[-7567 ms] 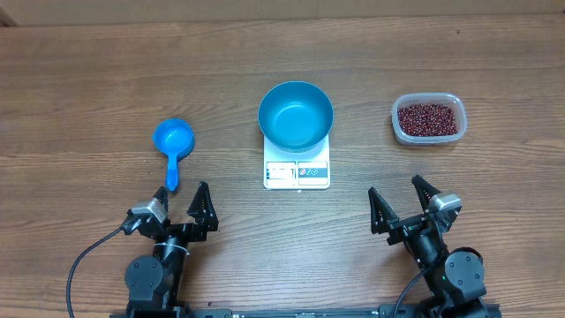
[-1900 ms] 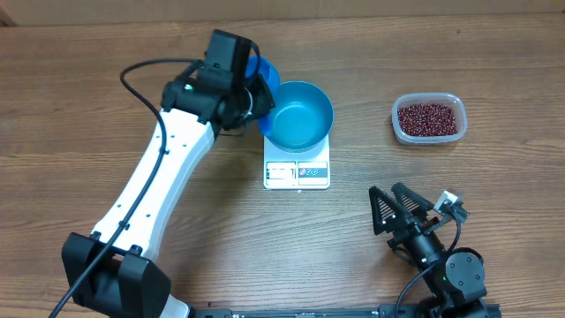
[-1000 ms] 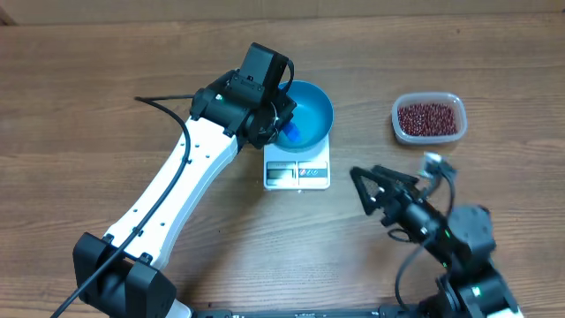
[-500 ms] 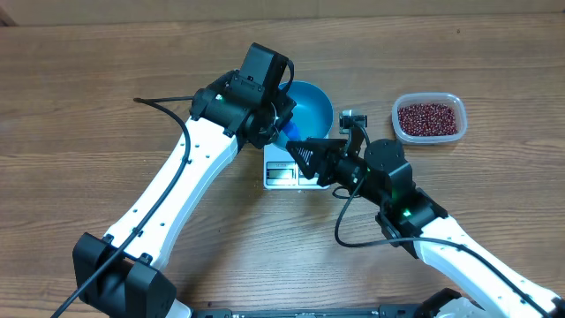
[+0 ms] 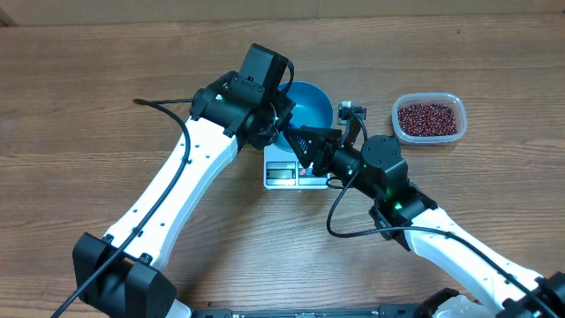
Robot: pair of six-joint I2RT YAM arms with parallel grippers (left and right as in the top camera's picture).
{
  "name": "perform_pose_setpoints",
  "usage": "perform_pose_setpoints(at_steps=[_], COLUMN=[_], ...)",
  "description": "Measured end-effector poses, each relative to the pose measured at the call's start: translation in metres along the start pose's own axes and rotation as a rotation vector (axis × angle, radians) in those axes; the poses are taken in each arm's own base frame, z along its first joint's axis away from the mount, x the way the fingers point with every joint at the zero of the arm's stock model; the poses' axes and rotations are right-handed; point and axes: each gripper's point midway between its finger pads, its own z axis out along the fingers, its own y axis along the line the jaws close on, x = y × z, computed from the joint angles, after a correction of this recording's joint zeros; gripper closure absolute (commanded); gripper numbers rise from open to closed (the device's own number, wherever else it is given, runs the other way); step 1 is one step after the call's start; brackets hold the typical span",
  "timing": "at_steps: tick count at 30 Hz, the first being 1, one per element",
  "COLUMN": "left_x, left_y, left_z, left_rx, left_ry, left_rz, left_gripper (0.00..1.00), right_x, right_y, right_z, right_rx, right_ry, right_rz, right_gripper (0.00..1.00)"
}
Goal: Scoop item into bowl and weigh 150g on scale
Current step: 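Lift the blue scoop over the bowl and bring the right gripper toward it, then grasp the scoop handle with the right gripper and release the left gripper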
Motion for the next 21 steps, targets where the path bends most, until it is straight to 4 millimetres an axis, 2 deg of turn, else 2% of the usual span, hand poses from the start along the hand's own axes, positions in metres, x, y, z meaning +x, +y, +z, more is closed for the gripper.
perform_pose_setpoints(at_steps=[6,13,21], left_x=[0.0,0.0,-0.001], left_y=[0.0,0.0,0.0], left_z=[0.0,0.0,0.0], left_rx=[0.0,0.0,-0.002], left_ry=[0.0,0.0,-0.004], left_rz=[-0.003,-0.004,-0.011], left_gripper=[0.96,0.96,0.96], right_x=[-0.002,-0.001,0.002], right_y=[0.001,-0.007,-0.014], right_z=[0.003,0.018,0.022], right_rx=[-0.011,0.006,0.026], right_ry=[-0.01,0.008,0.01], right_rz=[0.015,0.045,0.058], right_gripper=[0.52,0.58,0.67])
